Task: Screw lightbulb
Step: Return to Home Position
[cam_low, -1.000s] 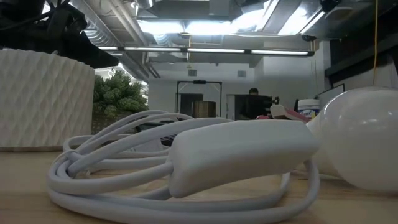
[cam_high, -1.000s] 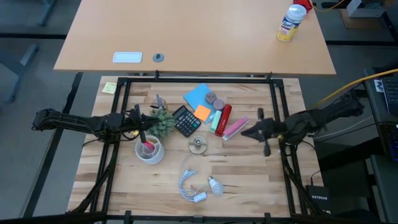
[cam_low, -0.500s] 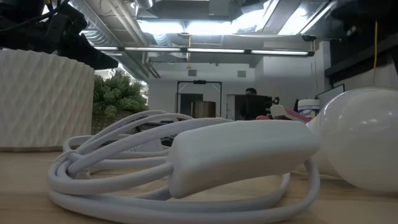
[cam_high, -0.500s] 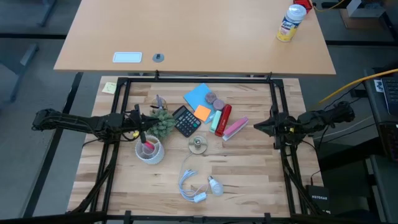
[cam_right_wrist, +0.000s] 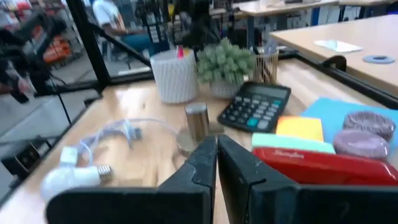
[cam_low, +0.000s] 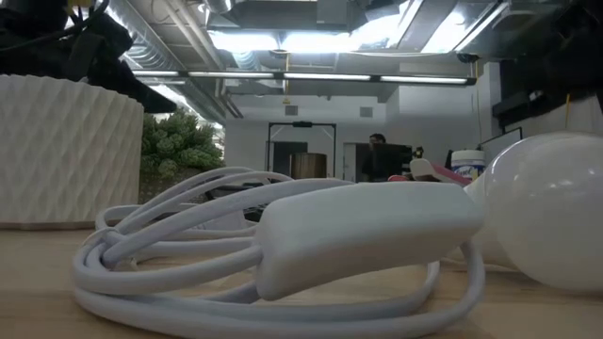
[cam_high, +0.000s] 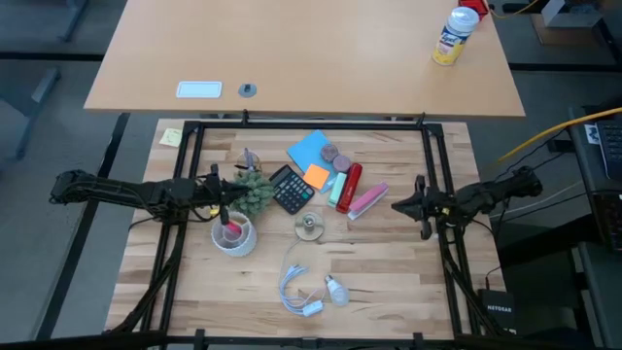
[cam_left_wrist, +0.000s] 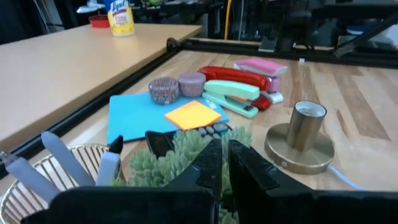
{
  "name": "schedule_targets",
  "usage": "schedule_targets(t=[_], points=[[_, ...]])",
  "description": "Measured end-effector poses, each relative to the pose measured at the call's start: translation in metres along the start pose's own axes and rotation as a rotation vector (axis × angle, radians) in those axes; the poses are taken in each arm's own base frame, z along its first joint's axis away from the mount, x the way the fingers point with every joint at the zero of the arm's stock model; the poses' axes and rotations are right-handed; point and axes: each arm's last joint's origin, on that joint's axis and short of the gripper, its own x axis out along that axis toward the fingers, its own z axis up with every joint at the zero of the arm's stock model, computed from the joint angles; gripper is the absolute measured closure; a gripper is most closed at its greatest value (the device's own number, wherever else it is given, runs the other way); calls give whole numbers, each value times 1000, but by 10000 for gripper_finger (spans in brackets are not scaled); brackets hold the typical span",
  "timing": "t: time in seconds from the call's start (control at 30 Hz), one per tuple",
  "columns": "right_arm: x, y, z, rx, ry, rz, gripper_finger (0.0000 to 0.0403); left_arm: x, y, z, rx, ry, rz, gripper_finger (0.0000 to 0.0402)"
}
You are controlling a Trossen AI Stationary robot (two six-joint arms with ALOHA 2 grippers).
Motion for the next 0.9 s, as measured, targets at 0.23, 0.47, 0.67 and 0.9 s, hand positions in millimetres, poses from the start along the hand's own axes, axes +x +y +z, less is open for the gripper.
schedule_targets(t=[0.23,0.47,0.67,0.9], points=[[2,-2,-12,-40,83,-15,382,0,0,-6,-32,60,6,380],[1,-2,-17,-57,133,3,382,-1,1,-12,-2,122,11,380],[1,-2,-17,-57,133,3,382,-1,1,-14,7,142,12,380],[1,-2,-17,-57,133,3,382,-3,2,-13,-1,124,11,380]])
